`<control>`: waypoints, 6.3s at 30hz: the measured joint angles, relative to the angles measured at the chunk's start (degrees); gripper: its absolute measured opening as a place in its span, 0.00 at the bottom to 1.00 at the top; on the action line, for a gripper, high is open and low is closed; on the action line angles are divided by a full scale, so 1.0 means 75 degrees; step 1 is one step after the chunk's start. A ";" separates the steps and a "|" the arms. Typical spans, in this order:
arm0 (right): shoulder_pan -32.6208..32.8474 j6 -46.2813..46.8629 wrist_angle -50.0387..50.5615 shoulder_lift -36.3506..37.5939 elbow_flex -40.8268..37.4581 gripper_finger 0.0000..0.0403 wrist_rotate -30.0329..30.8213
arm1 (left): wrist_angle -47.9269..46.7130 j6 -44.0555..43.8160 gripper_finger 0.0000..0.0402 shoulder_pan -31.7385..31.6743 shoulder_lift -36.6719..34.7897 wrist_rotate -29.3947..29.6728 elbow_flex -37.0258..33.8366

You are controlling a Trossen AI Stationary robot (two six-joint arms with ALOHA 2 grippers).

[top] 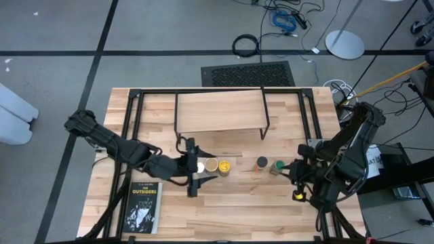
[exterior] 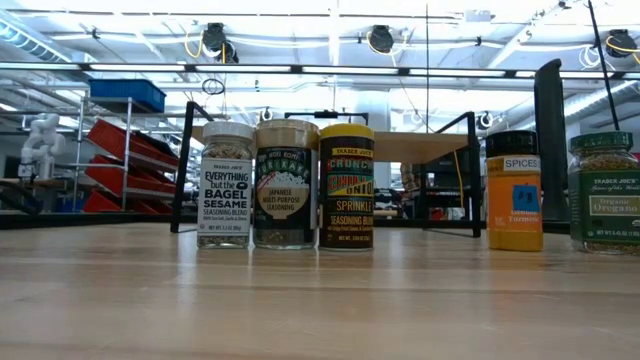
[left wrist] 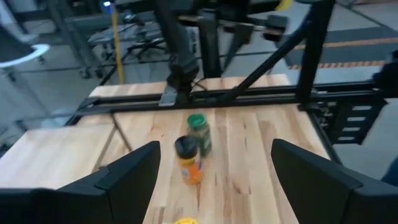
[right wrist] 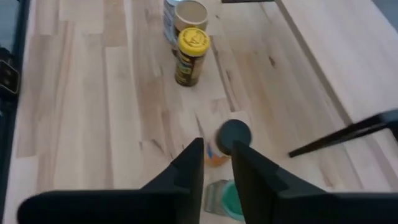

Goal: Shelf spices
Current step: Put the black orange seasoning bottle on the shelf

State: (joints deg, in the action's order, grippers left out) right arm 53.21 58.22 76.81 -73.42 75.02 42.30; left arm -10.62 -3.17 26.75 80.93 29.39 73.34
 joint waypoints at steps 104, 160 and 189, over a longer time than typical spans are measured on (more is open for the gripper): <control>-0.5389 -0.3914 -0.4622 -0.0404 -0.3363 0.65 -0.4720 | 0.0473 0.0885 0.48 -0.3046 0.0859 -0.4485 0.0000; -0.7784 -0.7225 -0.2880 -0.0462 0.1574 0.50 -0.4832 | -0.0798 0.0474 0.48 -0.2862 -0.0173 -0.1830 -0.0003; -0.8350 -0.8380 -0.2459 -0.0613 0.2662 0.50 -0.4819 | -0.0322 0.0928 0.48 -0.3272 -0.0182 -0.1869 -0.0003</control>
State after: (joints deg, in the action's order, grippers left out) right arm -9.42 -4.63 58.37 -78.02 94.99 6.15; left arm -13.03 3.79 2.20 79.57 15.37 73.32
